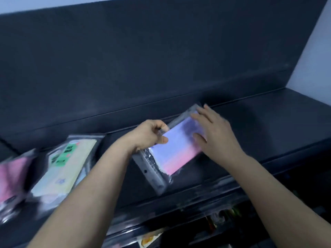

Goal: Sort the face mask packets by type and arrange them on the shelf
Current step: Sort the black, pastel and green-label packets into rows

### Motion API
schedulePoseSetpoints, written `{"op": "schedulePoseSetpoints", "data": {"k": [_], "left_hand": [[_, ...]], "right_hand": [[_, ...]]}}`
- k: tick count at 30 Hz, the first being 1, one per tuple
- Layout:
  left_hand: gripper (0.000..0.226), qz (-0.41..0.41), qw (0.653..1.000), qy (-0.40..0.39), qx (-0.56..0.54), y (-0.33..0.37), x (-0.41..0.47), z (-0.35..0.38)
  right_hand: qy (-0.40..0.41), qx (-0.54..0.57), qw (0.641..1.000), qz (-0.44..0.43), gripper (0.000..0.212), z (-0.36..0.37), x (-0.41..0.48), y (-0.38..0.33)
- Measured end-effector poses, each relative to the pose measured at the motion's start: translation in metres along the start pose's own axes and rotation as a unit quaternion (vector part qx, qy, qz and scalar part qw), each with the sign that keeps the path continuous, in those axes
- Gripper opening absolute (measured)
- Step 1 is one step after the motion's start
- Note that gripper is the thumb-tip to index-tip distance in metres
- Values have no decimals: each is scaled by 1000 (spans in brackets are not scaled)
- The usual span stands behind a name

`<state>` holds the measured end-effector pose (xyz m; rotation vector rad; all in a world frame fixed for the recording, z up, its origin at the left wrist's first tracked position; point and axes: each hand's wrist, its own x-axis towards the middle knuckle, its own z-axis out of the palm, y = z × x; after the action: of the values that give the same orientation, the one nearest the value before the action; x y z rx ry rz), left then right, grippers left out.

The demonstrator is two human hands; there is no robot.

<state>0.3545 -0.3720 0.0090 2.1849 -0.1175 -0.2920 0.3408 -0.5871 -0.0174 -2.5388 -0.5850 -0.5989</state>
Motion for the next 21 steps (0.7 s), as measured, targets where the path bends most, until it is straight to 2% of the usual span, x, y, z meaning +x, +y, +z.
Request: {"op": "schedulePoseSetpoints", "data": {"k": [2,4,5,7,9,11,12,13,15,17,19,21], "left_hand": [[19,-5,998,-15,61,4,-23,-10],[15,-5,988,22,154,8,-42,-17],[15,-6,977,65,204,9,-48,-19],[25,-12,936,206,287,2,-64,-22],[53,-14,884,358,300,-14,-78,-24],[76,-26,870,437,228,-29,-94,-25],[80,-51,874,446,186,-34,-101,-23],[78,-78,889,434,125,-39,-107,-22],[65,-104,917,378,-71,-44,-117,-17],[58,-128,908,330,-226,-44,-128,-10],[56,-144,907,313,-244,-49,-137,-5],[44,-140,907,287,-273,-53,-144,-1]], "right_hand": [[-56,-53,995,-57,63,-4,13,-20],[-161,-71,983,-49,55,-5,21,-37],[-195,-71,978,-31,40,-4,24,-43],[-186,-16,982,9,13,-2,23,-52],[-139,25,988,57,11,3,18,-58],[-104,50,989,91,13,9,16,-60],[-100,70,987,101,14,11,15,-62],[-103,99,984,109,14,13,15,-65],[-102,187,969,127,15,20,12,-71],[-96,308,931,169,16,28,7,-81],[-105,396,890,200,16,34,0,-95],[-118,419,877,202,16,42,-8,-105]]}}
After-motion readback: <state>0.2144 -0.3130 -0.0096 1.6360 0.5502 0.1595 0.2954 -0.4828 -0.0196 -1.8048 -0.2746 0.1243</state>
